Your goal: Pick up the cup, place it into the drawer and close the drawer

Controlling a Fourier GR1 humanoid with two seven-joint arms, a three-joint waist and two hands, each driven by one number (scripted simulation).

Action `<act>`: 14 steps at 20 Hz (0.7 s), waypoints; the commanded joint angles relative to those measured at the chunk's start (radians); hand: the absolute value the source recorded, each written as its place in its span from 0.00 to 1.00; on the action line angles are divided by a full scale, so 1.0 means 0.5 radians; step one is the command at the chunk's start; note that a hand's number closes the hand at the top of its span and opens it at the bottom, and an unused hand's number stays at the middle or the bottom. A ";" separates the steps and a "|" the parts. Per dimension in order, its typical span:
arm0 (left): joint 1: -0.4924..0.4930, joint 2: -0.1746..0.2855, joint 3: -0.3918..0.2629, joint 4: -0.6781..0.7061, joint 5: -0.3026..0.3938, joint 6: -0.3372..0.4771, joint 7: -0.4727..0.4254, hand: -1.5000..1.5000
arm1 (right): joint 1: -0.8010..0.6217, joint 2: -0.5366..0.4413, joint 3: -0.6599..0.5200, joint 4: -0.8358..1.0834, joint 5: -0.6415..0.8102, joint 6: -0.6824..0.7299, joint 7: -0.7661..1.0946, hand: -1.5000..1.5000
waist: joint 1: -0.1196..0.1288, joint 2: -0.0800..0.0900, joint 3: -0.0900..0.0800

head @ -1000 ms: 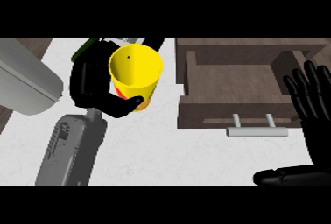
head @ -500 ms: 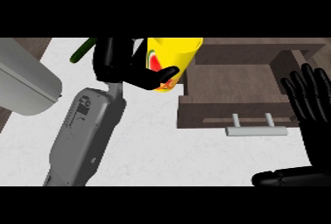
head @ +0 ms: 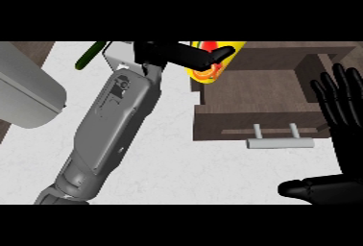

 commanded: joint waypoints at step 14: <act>-0.461 -0.001 -0.456 0.908 0.539 0.295 -0.296 1.00 | -0.017 -0.025 -0.024 0.099 -0.044 0.087 -0.110 0.00 | -0.081 0.018 0.001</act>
